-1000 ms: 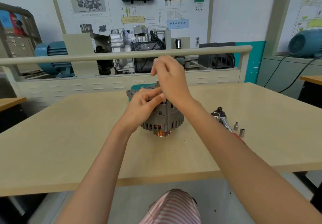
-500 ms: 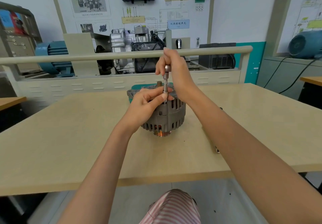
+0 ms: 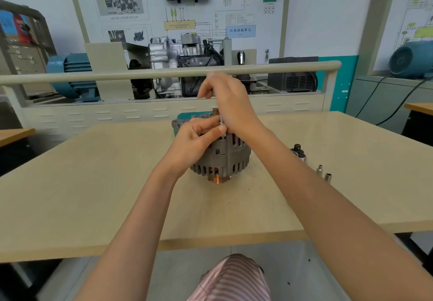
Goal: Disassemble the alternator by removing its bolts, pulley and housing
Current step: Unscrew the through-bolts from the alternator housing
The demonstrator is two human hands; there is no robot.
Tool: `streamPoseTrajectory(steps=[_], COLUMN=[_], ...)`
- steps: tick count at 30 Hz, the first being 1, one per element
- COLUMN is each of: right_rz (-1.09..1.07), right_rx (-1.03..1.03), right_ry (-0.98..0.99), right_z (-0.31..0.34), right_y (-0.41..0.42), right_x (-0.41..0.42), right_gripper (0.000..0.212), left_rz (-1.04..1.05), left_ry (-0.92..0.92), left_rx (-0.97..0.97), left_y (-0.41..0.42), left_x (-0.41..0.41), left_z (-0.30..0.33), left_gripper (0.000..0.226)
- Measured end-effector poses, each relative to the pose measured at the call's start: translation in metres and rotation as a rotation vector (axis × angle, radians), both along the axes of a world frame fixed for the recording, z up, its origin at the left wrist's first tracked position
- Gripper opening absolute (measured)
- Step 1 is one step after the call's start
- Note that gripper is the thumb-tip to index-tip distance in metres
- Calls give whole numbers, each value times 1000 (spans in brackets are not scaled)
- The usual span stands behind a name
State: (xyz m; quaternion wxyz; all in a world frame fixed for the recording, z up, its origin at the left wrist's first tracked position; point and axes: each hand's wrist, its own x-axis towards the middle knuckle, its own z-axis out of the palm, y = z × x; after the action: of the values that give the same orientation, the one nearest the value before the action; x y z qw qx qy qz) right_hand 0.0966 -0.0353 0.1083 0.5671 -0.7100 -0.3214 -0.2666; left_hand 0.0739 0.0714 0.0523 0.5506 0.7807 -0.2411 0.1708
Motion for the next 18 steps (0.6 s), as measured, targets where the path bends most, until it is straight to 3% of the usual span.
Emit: streamPoseTrajectory(steps=[3, 5, 7, 9, 13, 18], right_rz=[-567, -920, -1021, -947, -537, 86], right_rx=[-344, -492, -512, -443, -142, 179], right_ry=[-256, -293, -302, -298, -235, 105], right_z=[-10, -15, -16, -16, -9, 2], right_y=[6, 14, 22, 23, 15, 4], right_x=[-5, -10, -15, -14, -7, -2], right_gripper=[20, 26, 31, 28, 24, 40], left_rz=[31, 63, 80, 68, 14, -44], left_ry=[-16, 1, 3, -14, -35, -7], left_rx=[-16, -51, -74, -61, -20, -31], left_y=[0, 1, 0, 0, -1, -2], left_x=[1, 2, 3, 2, 2, 3], left_z=[-3, -4, -6, -6, -2, 0], left_gripper=[30, 49, 56, 56, 48, 25])
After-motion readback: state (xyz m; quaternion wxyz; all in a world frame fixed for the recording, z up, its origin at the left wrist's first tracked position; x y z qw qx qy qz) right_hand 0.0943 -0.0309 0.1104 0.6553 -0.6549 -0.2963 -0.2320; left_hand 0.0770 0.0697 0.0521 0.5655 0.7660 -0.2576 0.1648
